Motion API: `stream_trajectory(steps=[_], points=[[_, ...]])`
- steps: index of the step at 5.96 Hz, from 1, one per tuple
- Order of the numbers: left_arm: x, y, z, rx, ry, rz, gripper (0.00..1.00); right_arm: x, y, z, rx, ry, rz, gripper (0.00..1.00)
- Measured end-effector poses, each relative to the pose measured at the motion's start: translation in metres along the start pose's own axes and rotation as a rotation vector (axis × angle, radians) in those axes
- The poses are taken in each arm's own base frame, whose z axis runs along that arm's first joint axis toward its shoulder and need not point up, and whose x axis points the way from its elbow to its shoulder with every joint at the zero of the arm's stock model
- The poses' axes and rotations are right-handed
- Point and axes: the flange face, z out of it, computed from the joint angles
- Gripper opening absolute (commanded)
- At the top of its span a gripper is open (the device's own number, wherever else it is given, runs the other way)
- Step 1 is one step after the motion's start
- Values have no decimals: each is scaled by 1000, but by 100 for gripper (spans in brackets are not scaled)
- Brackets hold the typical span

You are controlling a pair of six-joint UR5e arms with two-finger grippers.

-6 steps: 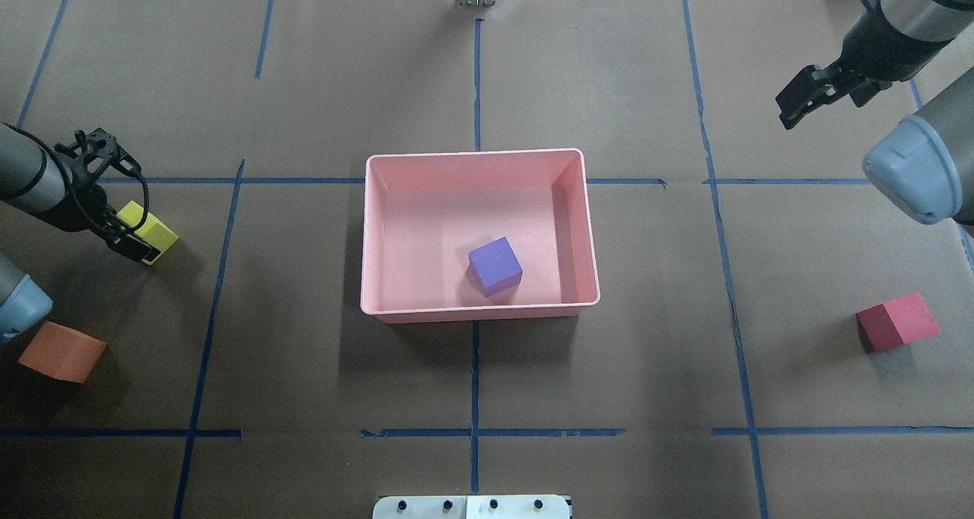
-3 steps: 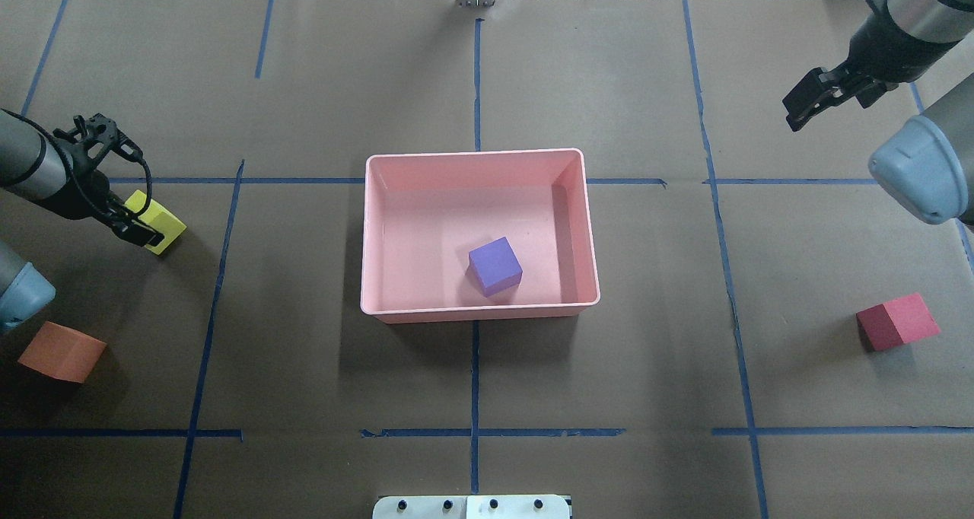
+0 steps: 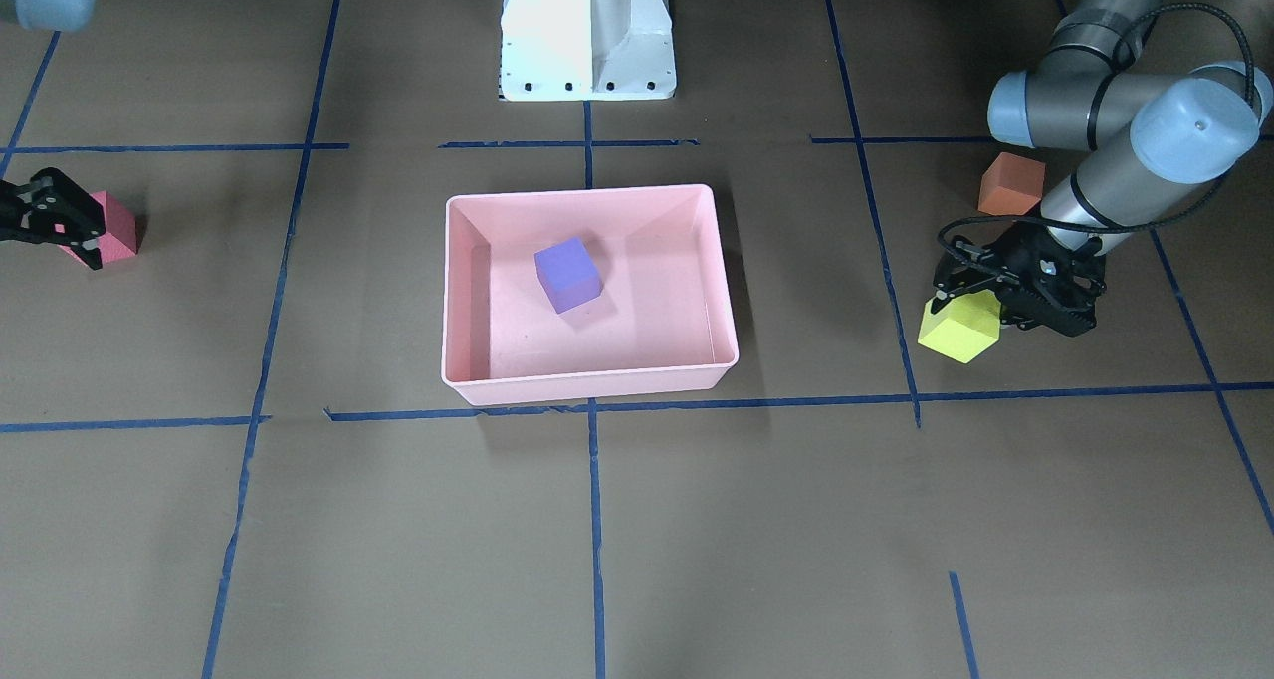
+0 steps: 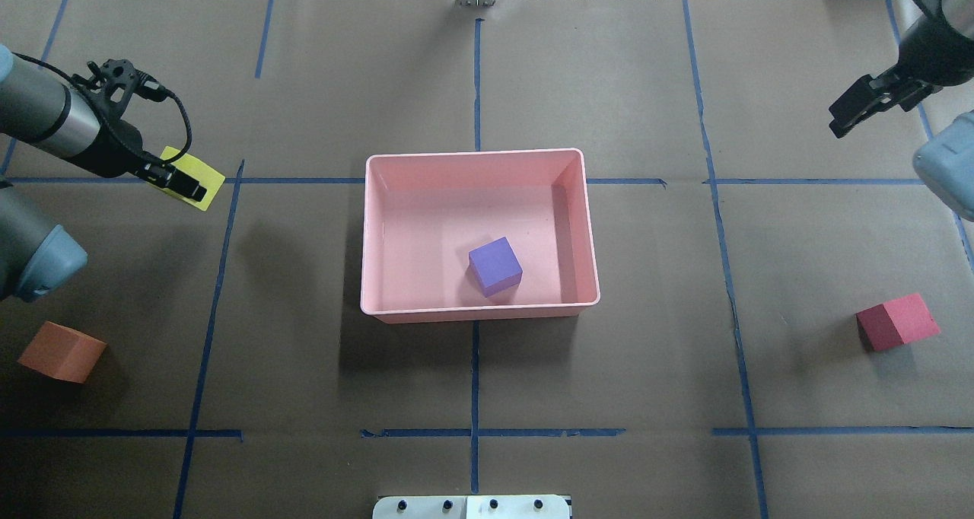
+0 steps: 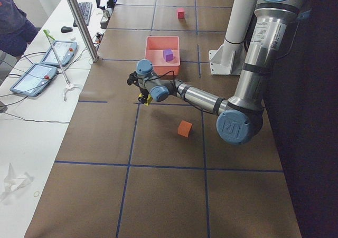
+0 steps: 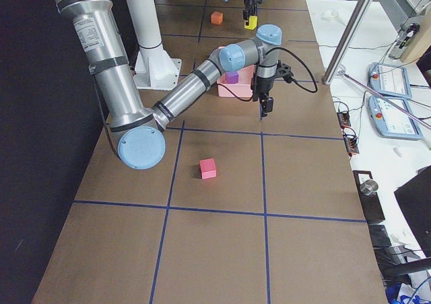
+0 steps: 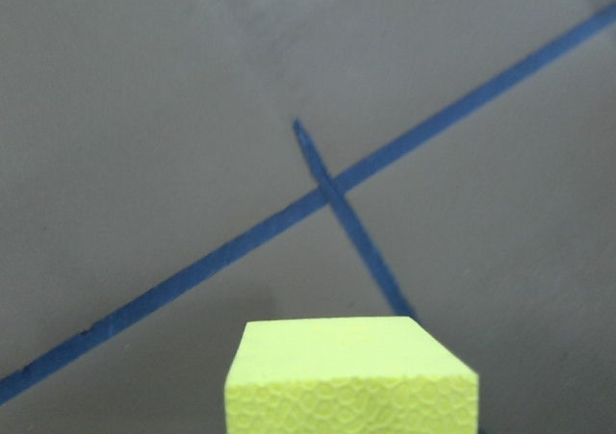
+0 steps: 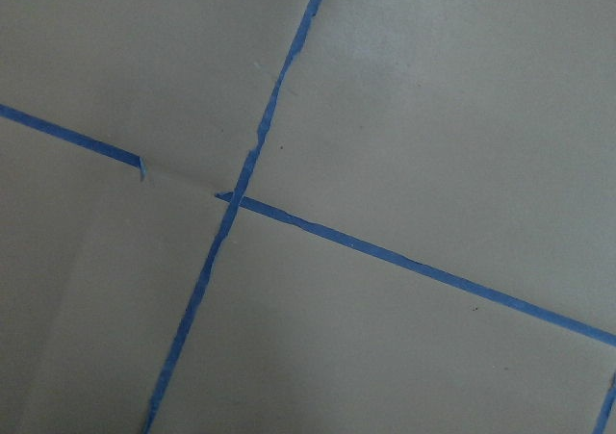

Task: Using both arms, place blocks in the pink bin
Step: 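Carry the yellow cube with the left gripper and drop it in the bin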

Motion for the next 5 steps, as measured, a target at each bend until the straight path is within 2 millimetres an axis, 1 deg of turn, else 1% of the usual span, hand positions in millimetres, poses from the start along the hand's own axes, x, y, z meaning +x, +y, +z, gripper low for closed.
stream_trajectory(steps=[1, 2, 3, 4, 5], points=[[48, -29, -18, 10, -22, -89, 39, 16, 17, 6, -8, -2, -20, 100], [116, -50, -31, -4, -65, -165, 40, 33, 39, 21, -3, -3, -43, 100], [181, -56, -34, -28, -88, -231, 46, 50, 66, 39, 9, -5, -58, 100], [240, -57, -26, -37, -95, -294, 96, 65, 94, 54, 18, -7, -64, 100], [285, -52, -15, -35, -96, -338, 100, 76, 119, 66, 20, -8, -63, 100]])
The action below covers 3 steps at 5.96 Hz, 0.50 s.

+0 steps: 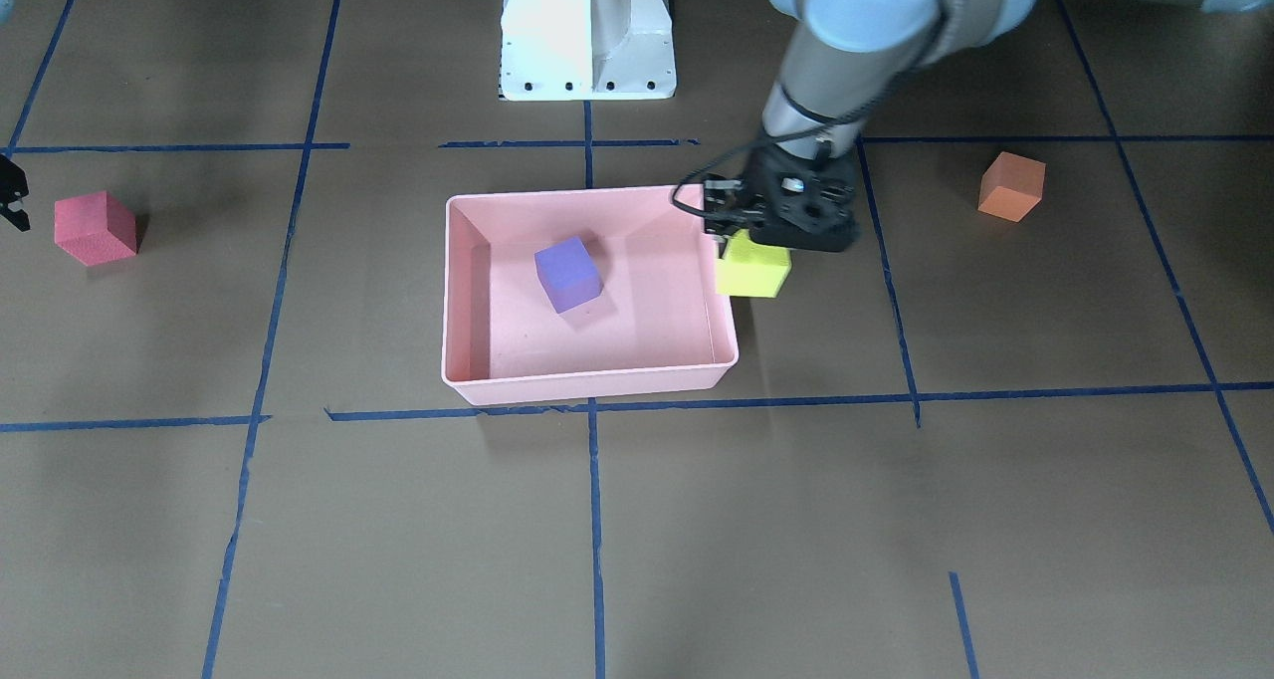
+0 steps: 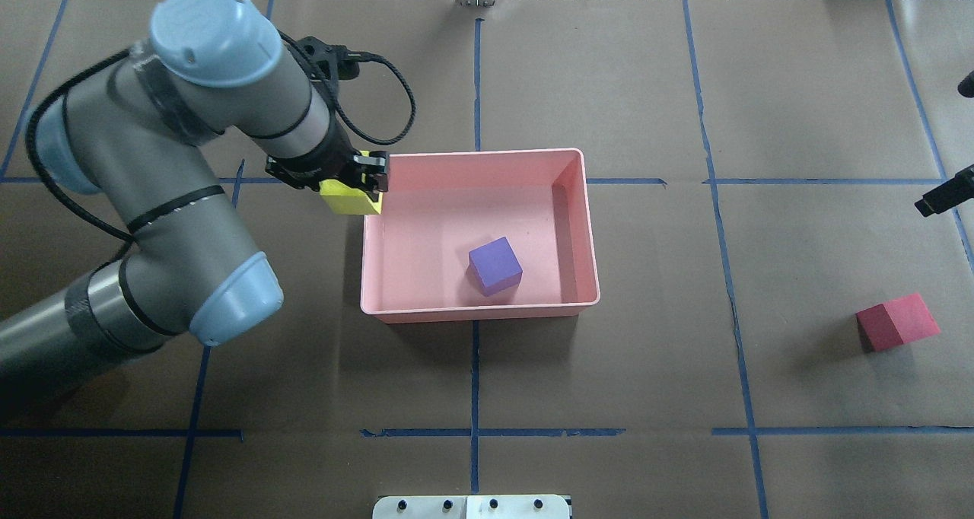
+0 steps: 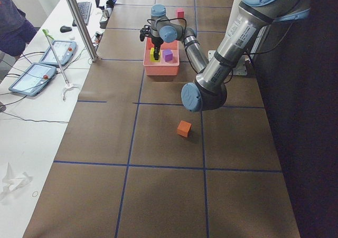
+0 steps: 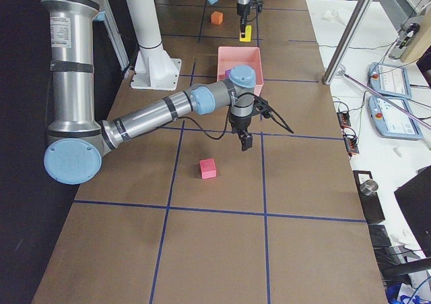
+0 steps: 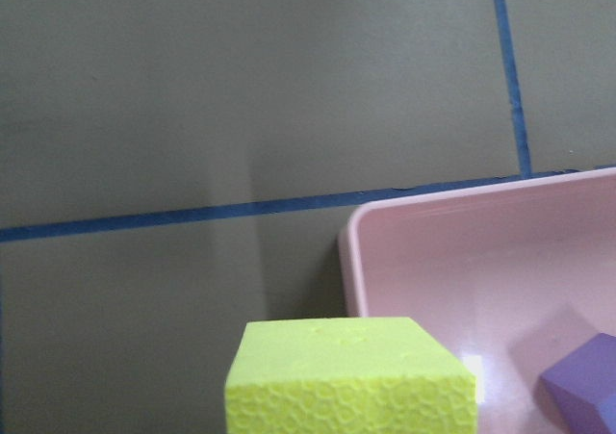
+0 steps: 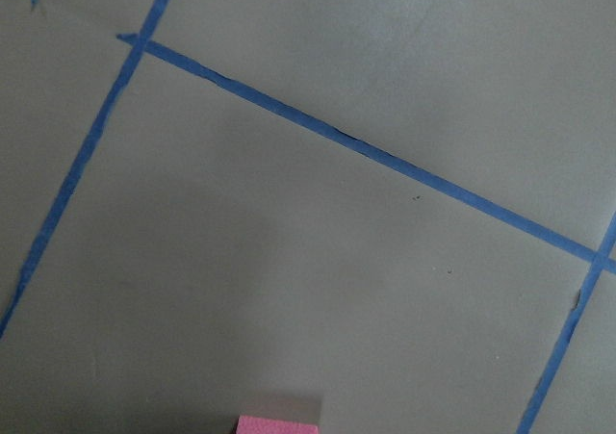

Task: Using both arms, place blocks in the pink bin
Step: 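Carry the yellow cube with the left gripper and drop it in the bin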

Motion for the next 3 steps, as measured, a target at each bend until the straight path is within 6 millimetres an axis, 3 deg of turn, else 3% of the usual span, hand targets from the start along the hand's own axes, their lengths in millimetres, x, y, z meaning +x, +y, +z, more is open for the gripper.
stream_trajectory(steps=[1, 2, 3], points=[[21, 12, 5, -2, 3, -24, 100, 9, 23, 10, 6, 0, 9, 100], [28, 16, 6, -2, 5, -35, 100, 11, 44, 20, 29, -8, 34, 100], [30, 17, 6, -2, 6, -38, 100, -1, 58, 37, 55, -25, 68, 100]])
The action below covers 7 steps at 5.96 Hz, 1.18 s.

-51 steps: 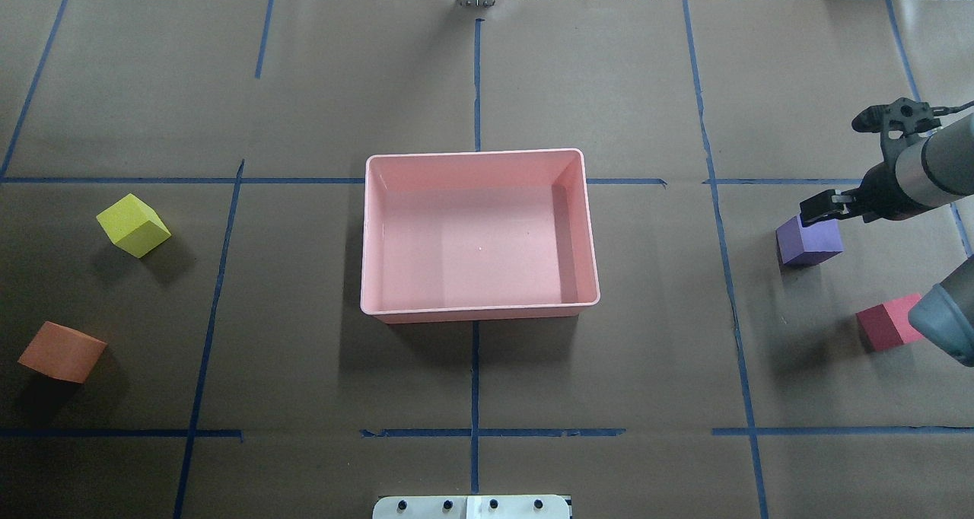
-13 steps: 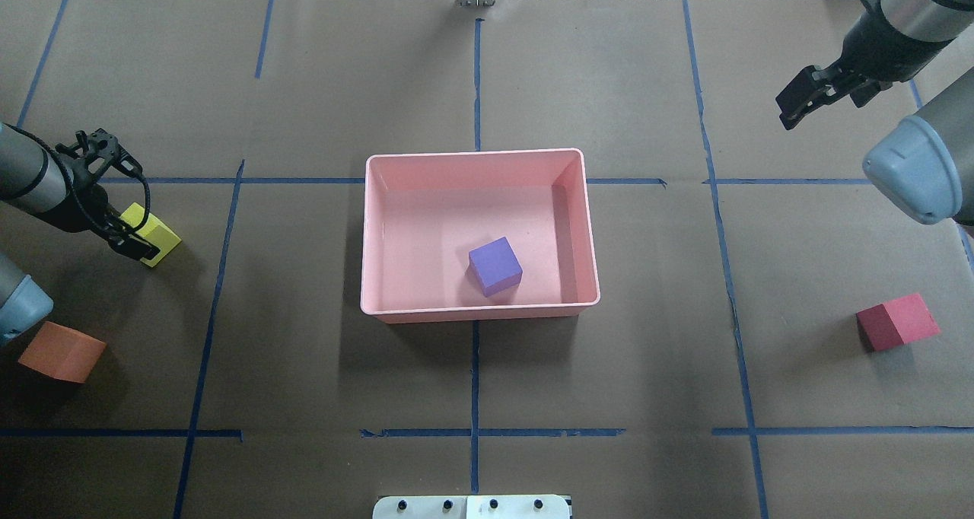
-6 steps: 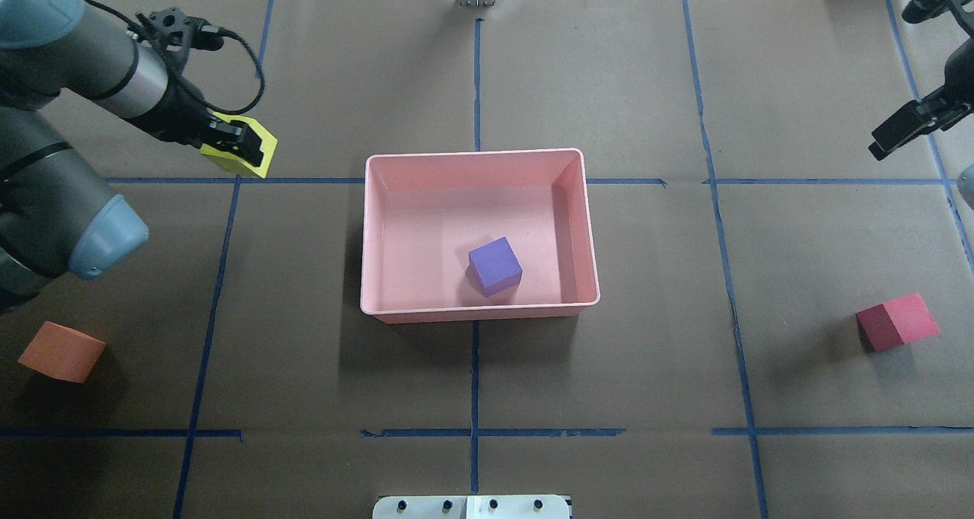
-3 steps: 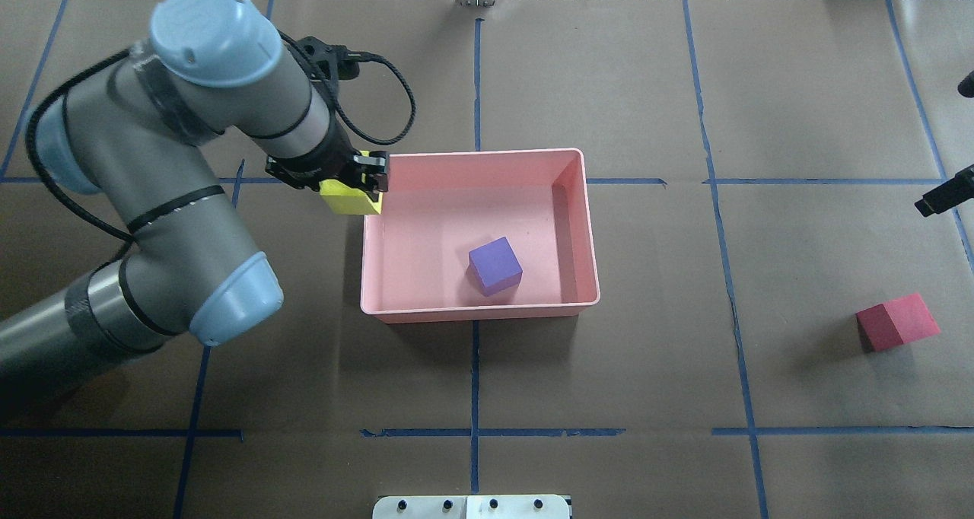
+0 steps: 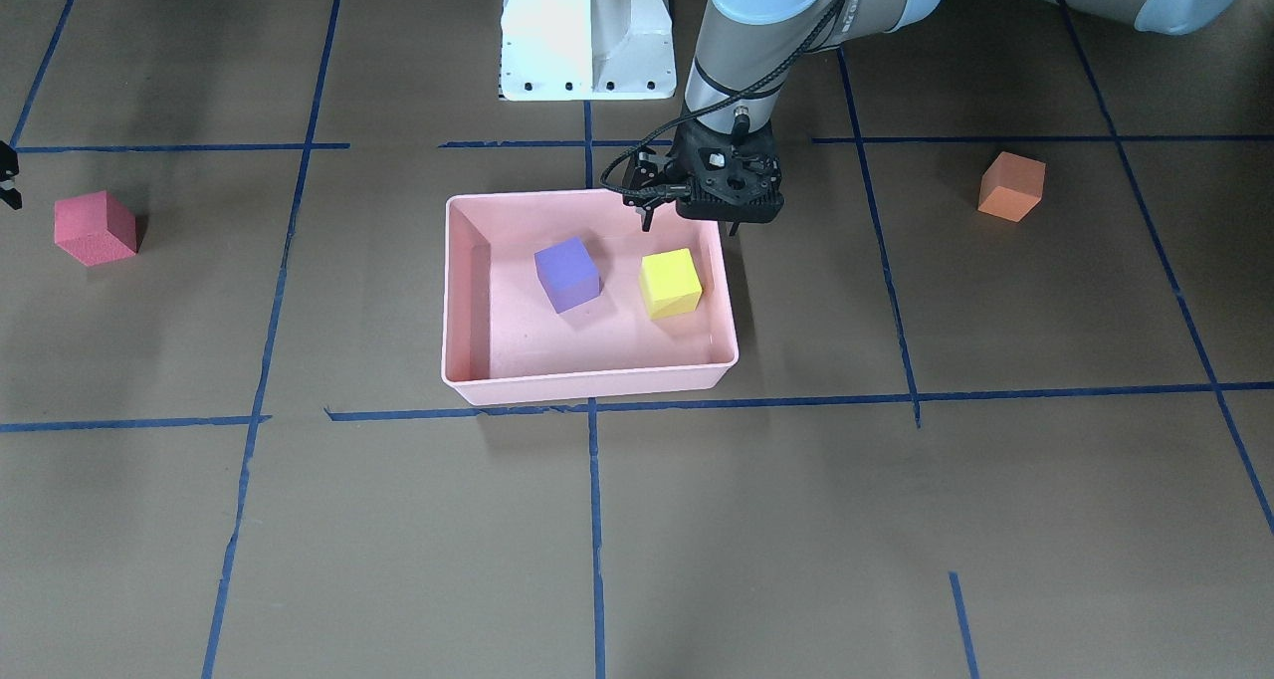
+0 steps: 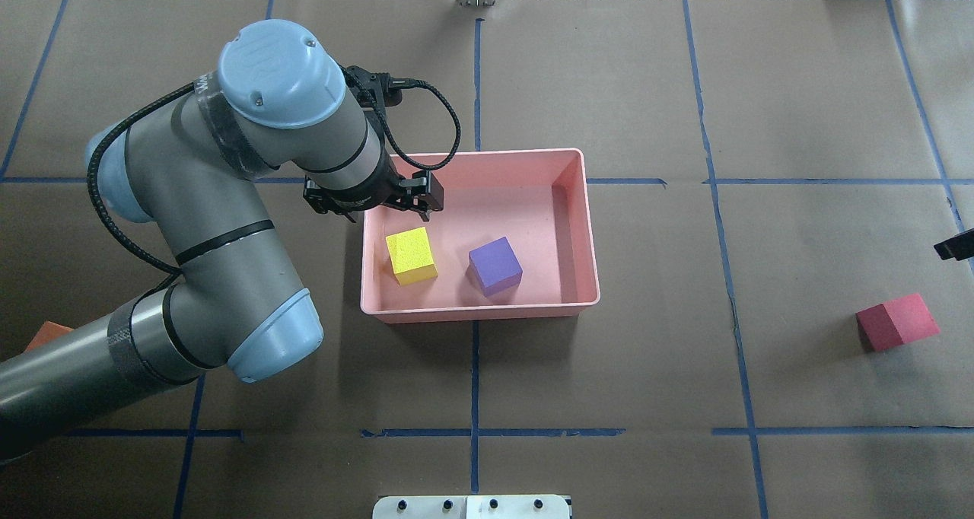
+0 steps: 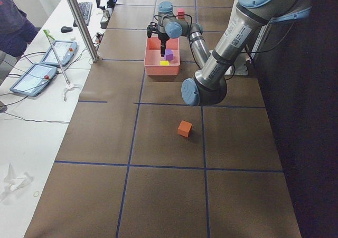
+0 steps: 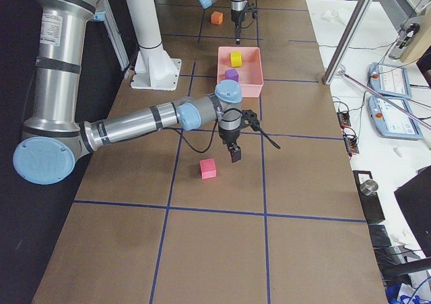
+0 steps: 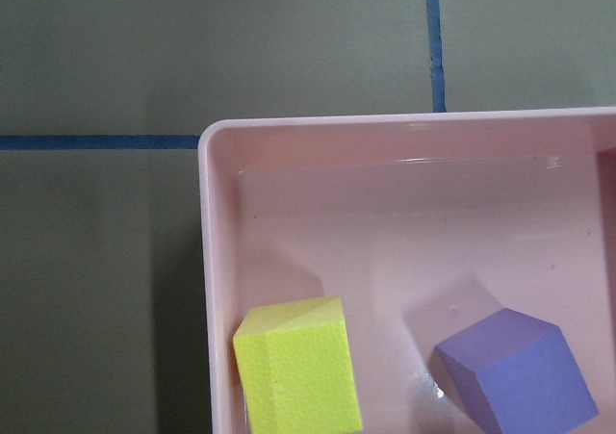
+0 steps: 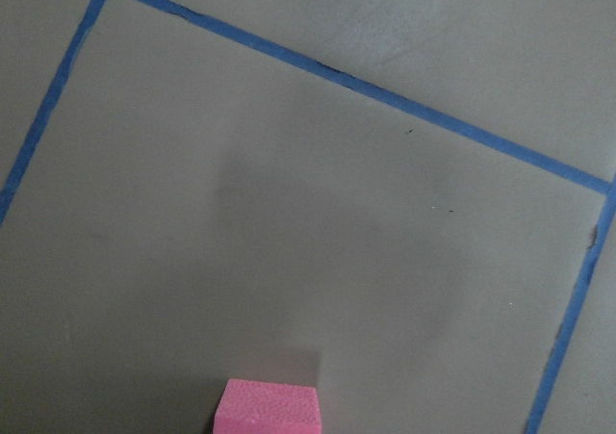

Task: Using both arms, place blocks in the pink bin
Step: 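Lower the right gripper onto the red cube and close it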

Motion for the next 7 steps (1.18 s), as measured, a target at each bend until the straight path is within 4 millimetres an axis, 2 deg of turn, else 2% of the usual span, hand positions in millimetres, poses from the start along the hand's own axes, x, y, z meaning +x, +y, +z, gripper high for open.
stream_trajectory(steps=[2, 3, 5, 6, 7], points=[[1, 1, -2, 2, 4, 1, 100, -28, 29, 46, 24, -30, 41, 100], [2, 2, -3, 3, 7, 2, 100, -34, 38, 64, 21, -23, 42, 100], [2, 3, -5, 5, 9, 3, 100, -22, 57, 98, -10, -5, 37, 100], [2, 3, -5, 5, 10, 3, 100, -19, 63, 111, -31, 5, 32, 94], [1, 4, -6, 6, 11, 3, 100, -19, 67, 120, -48, 9, 27, 50]])
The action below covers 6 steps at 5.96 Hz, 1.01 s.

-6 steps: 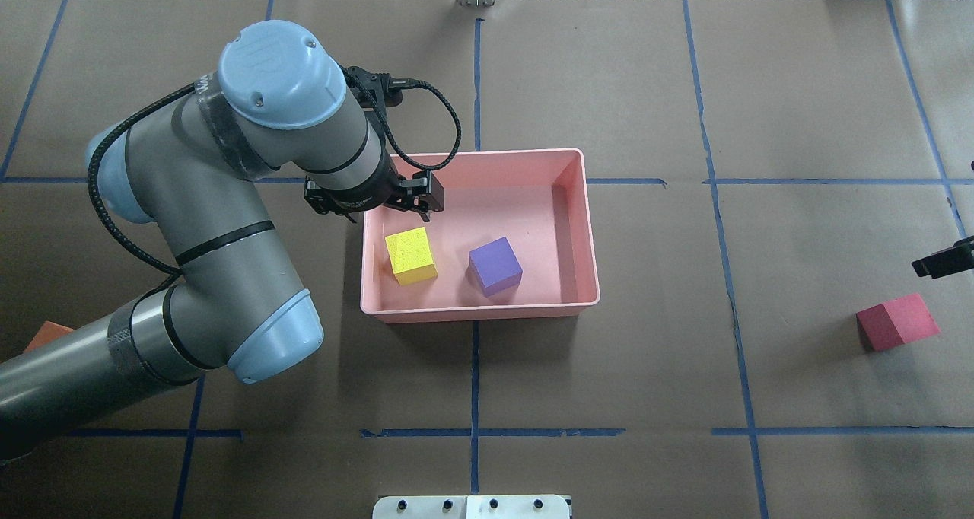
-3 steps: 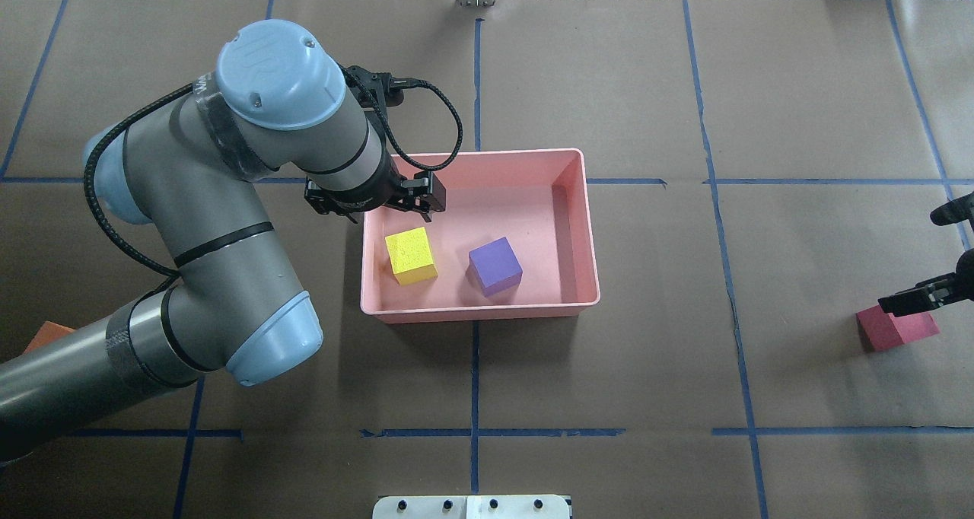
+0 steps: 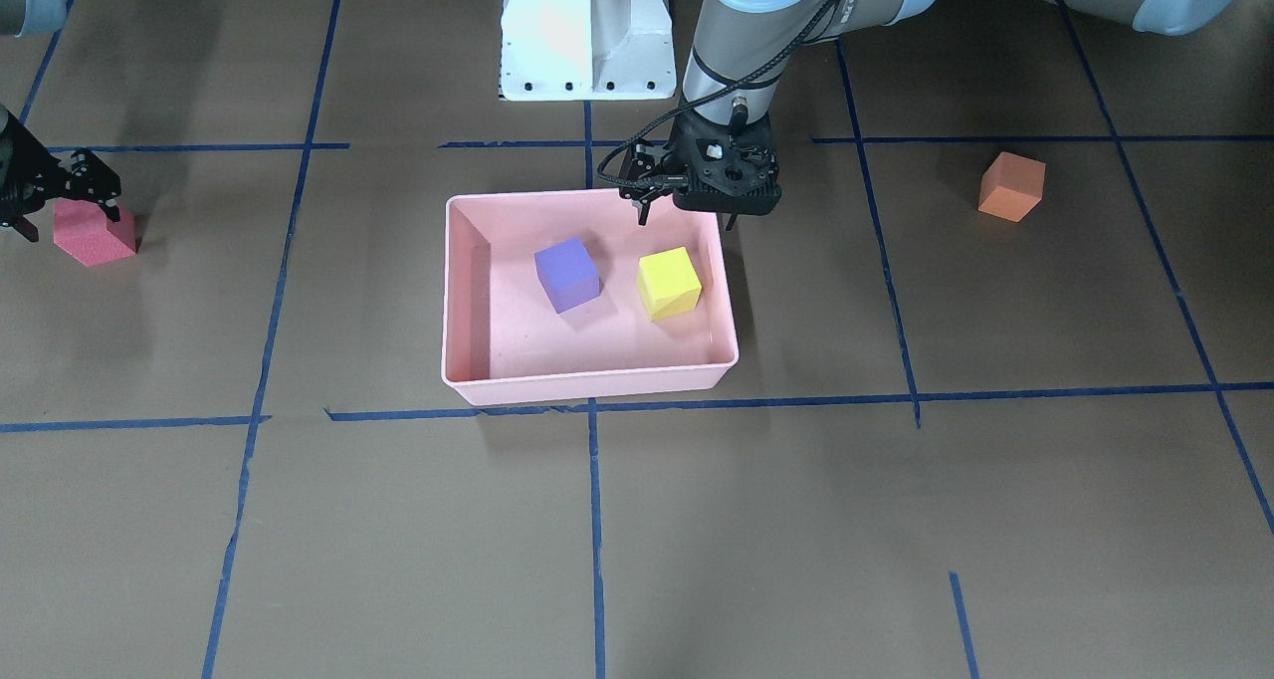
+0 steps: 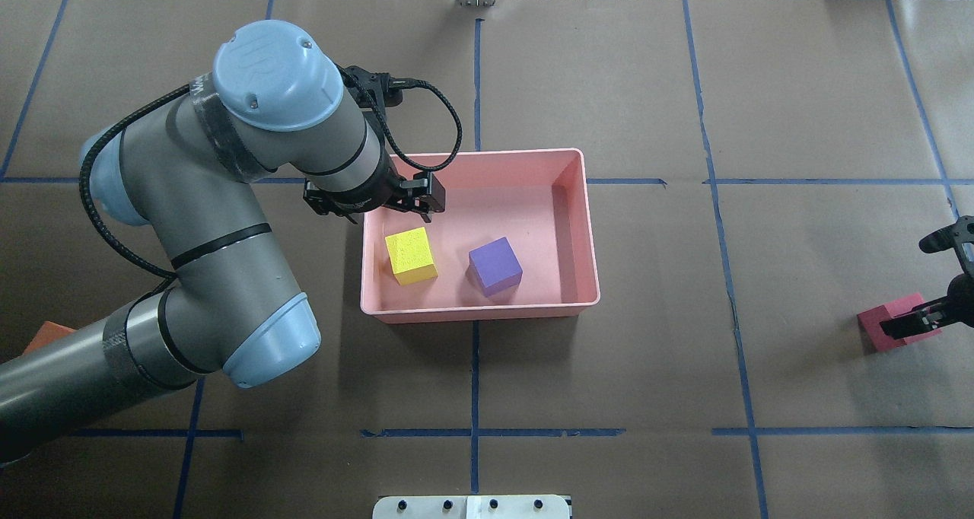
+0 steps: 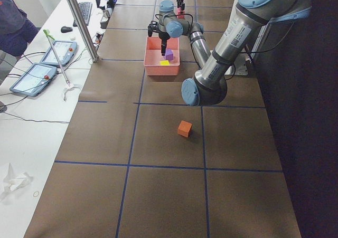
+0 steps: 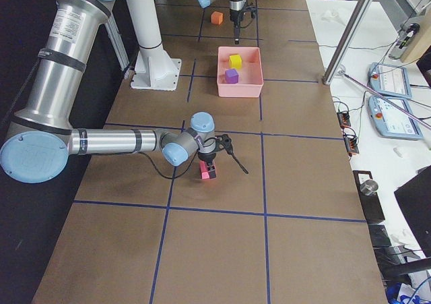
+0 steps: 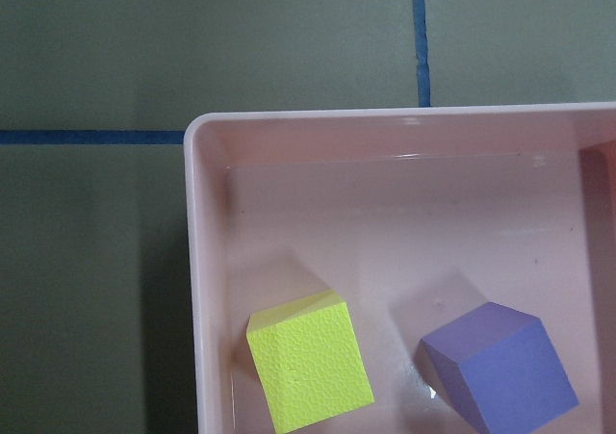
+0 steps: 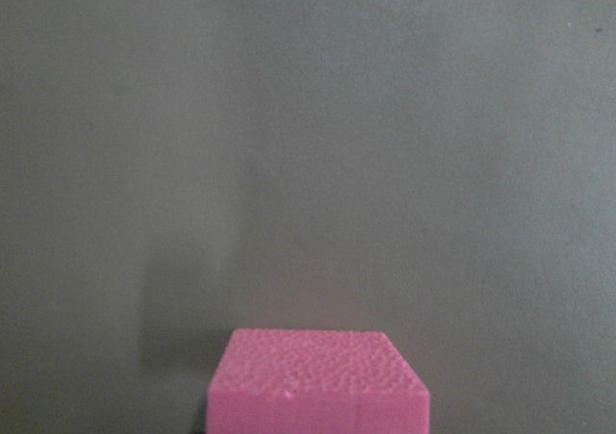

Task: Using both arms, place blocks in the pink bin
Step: 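Lower the right gripper onto the red cube and close it, then carry the red cube with the right gripper into the bin while the left arm withdraws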

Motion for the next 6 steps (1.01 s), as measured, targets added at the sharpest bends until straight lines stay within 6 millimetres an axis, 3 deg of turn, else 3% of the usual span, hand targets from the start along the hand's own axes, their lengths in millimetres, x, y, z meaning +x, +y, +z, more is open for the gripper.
stream_trajectory(steps=[2, 4, 5, 6], points=[[-1, 0, 0, 3, -2, 0, 100, -1, 1, 6, -11, 0, -4, 39], [-6, 1, 1, 2, -5, 5, 100, -19, -9, -9, 5, -34, -16, 39], [-18, 5, -1, -1, -6, 23, 100, -39, -27, -27, 17, -59, -14, 40], [-37, 14, -6, -3, -11, 71, 100, -65, -57, -51, 27, -70, 5, 40]])
